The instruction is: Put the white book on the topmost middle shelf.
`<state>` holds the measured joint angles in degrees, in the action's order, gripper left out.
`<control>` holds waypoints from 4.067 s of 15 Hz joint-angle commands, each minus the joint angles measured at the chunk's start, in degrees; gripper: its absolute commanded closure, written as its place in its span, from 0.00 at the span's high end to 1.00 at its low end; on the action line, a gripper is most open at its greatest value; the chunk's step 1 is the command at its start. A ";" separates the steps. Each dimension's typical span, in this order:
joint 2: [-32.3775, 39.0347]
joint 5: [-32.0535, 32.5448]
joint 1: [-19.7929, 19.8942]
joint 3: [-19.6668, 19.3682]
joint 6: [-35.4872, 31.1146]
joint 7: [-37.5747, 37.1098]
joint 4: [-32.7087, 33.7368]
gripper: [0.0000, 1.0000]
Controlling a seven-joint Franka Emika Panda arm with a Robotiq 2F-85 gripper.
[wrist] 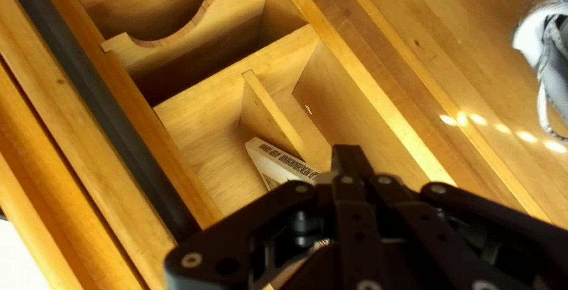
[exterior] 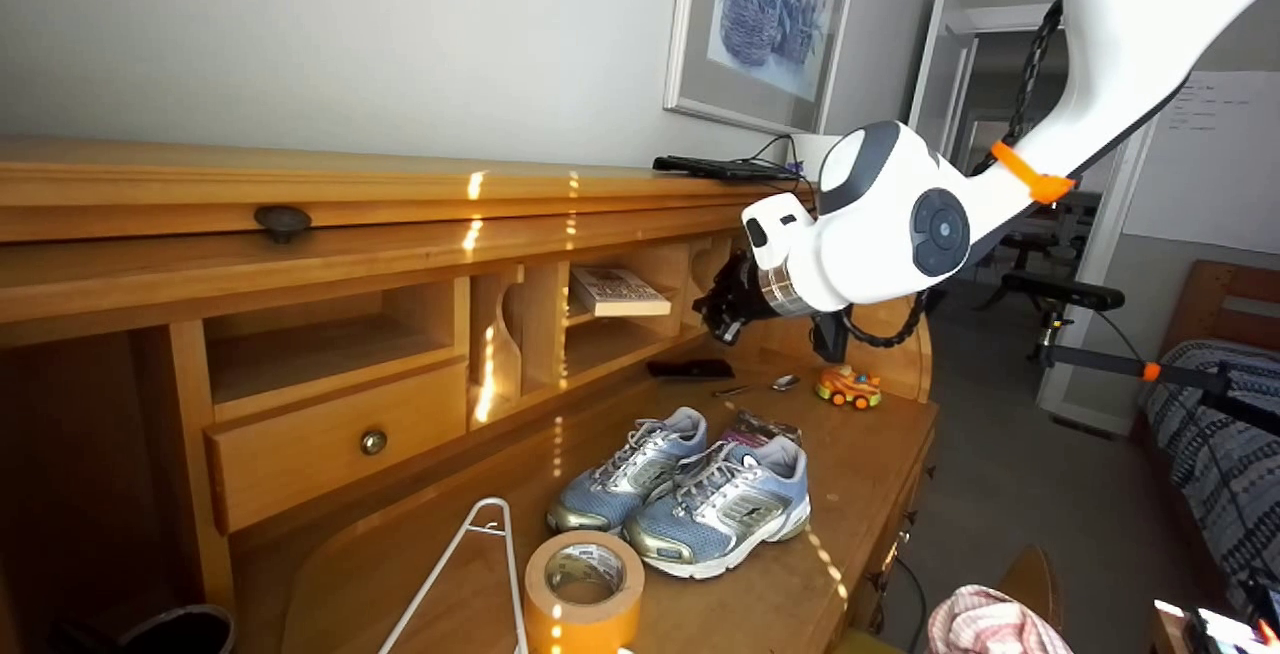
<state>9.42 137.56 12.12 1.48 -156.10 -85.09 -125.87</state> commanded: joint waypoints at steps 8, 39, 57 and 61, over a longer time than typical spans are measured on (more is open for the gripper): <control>5.41 3.66 0.39 0.52 -2.95 -0.38 5.86 0.00; 11.85 2.57 -4.50 4.91 -0.50 5.42 15.21 0.00; 13.16 3.11 -4.10 5.05 -1.17 5.21 17.72 0.00; 9.92 4.01 -3.12 5.90 -2.22 -0.16 12.54 0.00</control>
<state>22.45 140.12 7.95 6.44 -157.50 -80.56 -108.67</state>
